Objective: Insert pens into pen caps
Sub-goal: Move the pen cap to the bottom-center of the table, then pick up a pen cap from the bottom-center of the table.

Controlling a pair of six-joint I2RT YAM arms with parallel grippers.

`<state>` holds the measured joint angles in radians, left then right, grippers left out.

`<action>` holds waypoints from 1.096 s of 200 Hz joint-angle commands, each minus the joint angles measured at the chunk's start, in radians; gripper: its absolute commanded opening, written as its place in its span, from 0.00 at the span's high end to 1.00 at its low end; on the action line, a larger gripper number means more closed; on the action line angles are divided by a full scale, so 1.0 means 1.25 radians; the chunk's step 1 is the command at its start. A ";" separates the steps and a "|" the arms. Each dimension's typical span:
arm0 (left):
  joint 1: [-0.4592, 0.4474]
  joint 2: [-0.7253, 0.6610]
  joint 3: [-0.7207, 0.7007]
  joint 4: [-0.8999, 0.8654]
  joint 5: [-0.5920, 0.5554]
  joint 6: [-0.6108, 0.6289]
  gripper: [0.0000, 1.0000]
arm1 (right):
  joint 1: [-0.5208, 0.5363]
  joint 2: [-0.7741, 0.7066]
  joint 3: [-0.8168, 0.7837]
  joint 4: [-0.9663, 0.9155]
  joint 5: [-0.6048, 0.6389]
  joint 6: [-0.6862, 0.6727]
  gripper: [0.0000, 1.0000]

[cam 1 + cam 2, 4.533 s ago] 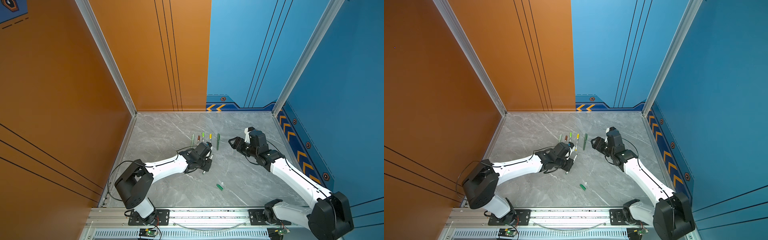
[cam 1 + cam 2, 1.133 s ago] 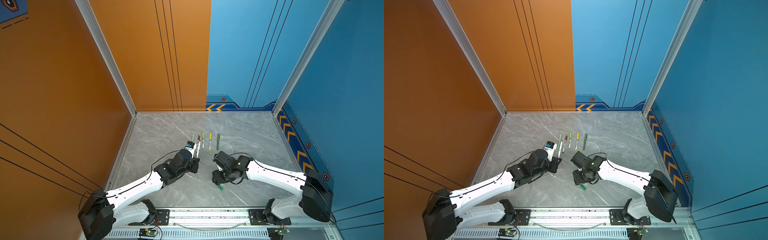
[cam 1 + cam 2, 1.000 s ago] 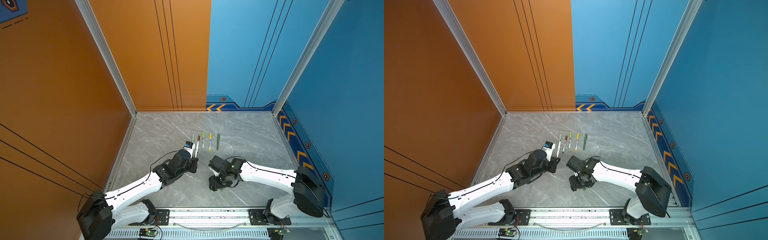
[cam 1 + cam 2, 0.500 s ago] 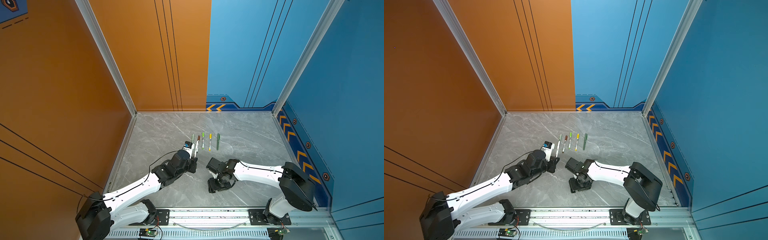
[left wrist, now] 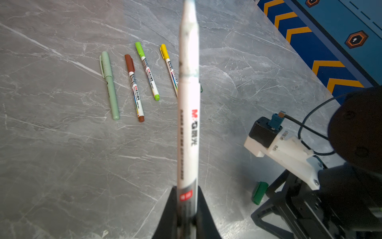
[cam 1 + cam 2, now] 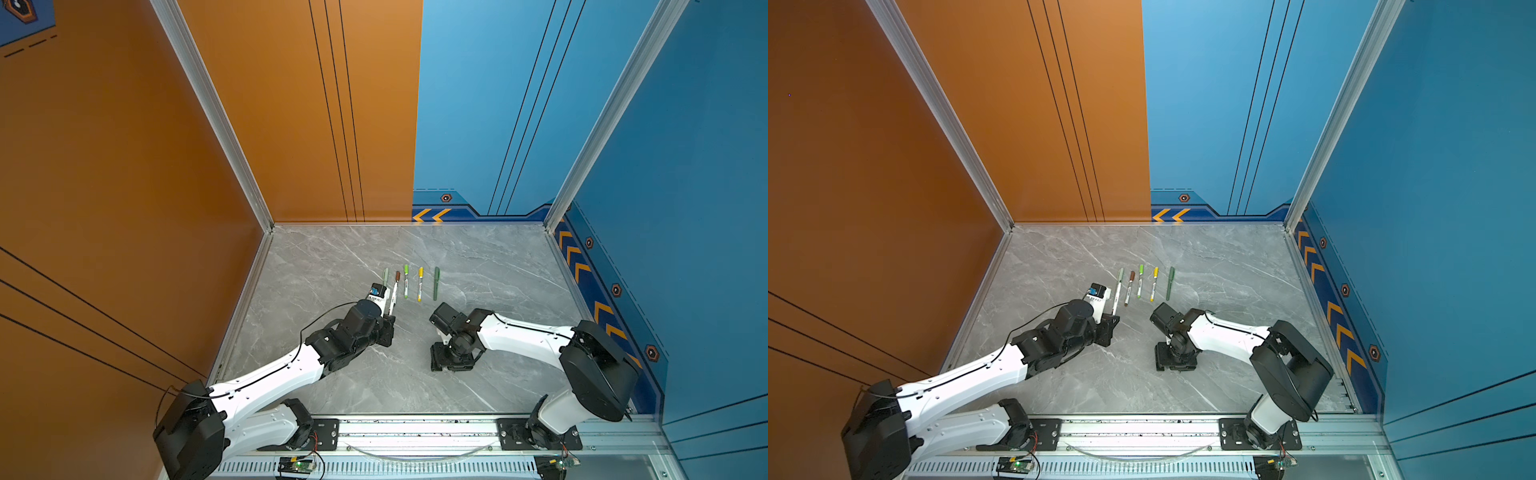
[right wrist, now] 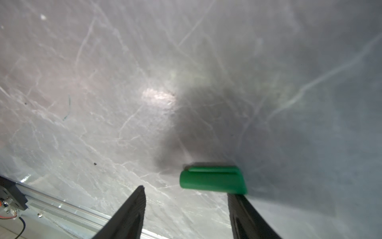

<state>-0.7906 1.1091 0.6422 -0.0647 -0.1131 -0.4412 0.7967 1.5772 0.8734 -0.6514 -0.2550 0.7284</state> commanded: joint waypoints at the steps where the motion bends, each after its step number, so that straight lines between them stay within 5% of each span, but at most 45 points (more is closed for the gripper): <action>1: 0.010 0.008 0.012 -0.002 -0.004 0.013 1.00 | -0.022 -0.001 -0.005 -0.012 0.071 0.013 0.36; 67: 0.008 -0.002 0.013 -0.005 -0.004 0.014 1.00 | 0.008 0.073 0.045 -0.012 0.109 0.009 0.55; 99: 0.009 0.002 0.011 -0.002 -0.002 0.013 1.00 | 0.047 0.077 0.047 -0.020 0.133 0.021 0.54; 147: 0.008 0.014 0.019 0.004 0.008 0.014 1.00 | 0.079 0.069 0.046 -0.048 0.192 0.052 0.40; 219: 0.008 0.002 0.014 0.005 0.004 0.013 1.00 | 0.110 0.058 0.022 -0.078 0.228 0.093 0.53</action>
<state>-0.7906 1.1221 0.6434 -0.0639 -0.1123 -0.4408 0.9306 1.6451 0.9348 -0.6861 -0.0036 0.8101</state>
